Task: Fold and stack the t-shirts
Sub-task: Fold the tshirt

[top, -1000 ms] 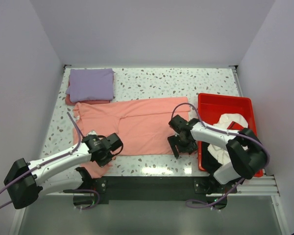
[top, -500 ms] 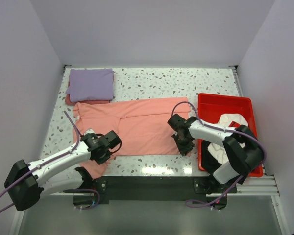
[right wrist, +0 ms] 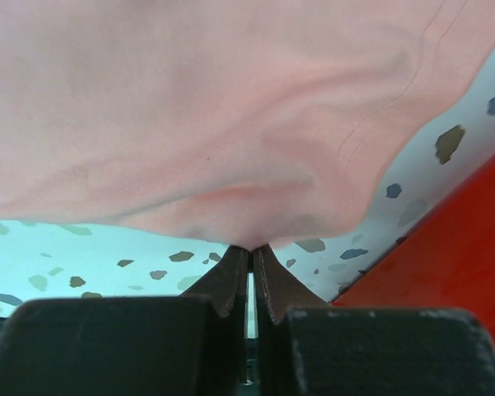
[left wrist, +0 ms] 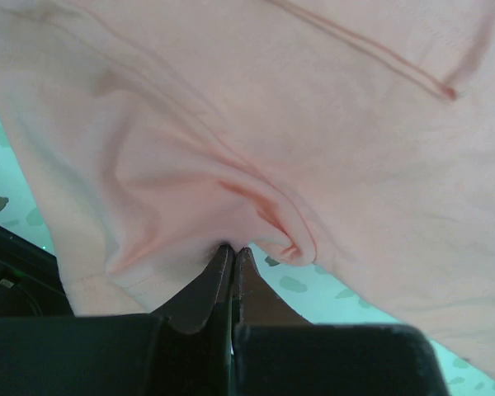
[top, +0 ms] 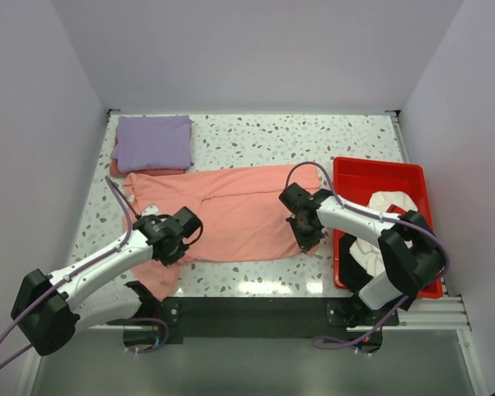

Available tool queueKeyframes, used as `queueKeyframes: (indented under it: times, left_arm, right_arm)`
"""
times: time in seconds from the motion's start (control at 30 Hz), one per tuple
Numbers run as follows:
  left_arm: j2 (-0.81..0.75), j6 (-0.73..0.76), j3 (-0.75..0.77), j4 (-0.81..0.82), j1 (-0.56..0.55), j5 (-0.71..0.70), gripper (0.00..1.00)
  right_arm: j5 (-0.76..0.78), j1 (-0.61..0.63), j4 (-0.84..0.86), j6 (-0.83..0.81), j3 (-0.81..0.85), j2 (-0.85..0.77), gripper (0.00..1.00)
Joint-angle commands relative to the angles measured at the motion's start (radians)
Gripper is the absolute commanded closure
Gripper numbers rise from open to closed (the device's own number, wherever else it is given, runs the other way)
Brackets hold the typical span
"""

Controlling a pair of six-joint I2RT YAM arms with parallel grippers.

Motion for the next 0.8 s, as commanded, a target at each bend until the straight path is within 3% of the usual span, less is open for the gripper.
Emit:
queueKeyframes:
  times: [0.0, 0.17, 0.77]
  left_arm:
    - [0.01, 0.084, 0.078, 0.035, 0.023, -0.078, 0.99]
    - [0.065, 0.195, 0.148, 0.06, 0.05, -0.129, 0.94]
    - [0.189, 0.474, 0.272, 0.321, 0.239, -0.155, 0.95]
  right_arm:
    - [0.049, -0.007, -0.018, -0.019, 0.073, -0.015, 1.0]
    - [0.072, -0.03, -0.035, -0.042, 0.136, -0.008, 1.0]
    - [0.092, -0.128, -0.026, -0.076, 0.371, 0.113, 1.0]
